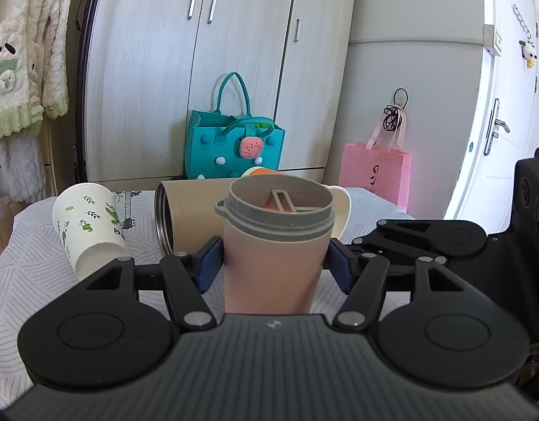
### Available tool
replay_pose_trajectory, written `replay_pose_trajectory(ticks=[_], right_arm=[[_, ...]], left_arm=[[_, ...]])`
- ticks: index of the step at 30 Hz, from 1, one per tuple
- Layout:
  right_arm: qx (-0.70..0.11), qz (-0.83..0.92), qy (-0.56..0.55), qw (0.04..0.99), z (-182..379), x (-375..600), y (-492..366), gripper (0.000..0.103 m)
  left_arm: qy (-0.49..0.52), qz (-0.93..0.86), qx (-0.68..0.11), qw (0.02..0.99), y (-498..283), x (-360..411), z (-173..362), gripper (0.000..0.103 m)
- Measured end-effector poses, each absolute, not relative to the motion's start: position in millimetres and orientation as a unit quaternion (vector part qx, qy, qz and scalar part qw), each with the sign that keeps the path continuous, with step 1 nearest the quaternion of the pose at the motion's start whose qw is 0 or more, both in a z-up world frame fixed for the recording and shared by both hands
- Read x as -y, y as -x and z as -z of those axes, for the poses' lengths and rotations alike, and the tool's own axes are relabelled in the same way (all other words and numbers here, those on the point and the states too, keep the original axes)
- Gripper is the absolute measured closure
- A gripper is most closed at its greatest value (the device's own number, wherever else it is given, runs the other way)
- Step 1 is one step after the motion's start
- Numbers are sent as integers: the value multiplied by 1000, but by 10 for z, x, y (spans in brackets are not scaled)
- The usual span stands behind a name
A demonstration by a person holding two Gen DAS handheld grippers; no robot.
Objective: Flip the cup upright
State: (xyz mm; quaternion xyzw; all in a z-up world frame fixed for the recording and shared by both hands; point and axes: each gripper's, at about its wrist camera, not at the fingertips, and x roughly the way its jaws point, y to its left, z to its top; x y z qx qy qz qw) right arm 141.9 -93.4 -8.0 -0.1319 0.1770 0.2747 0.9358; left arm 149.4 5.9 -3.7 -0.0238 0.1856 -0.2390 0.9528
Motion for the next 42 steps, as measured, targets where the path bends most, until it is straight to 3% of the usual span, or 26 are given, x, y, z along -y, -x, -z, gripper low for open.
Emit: replay_pose_trajectory(ticks=[11,13,16,27,30,42], right_arm=[[-185,-249,122,943,87,928,-1290,36],[-184,-246,118,944,100,949,-1294,35],[-182,-240,110,947,84,992,-1288,25],[-178,-232,97,951,-22,1105,-1068,24],[-173,-220,84,956,-84,1171,-902,15],[-176,-164,37,970,-374,1434,-355,12]], left_arm=[[3,230,-187,955,-1302,62,52,39],[19,231,-202,952,-1331,32,65,31],[30,221,-206,953,-1332,-17,88,28],[29,200,-214,956,-1098,-77,-68,27],[33,179,-214,960,-930,-136,-161,27],[19,115,-222,968,-436,-169,-355,19]])
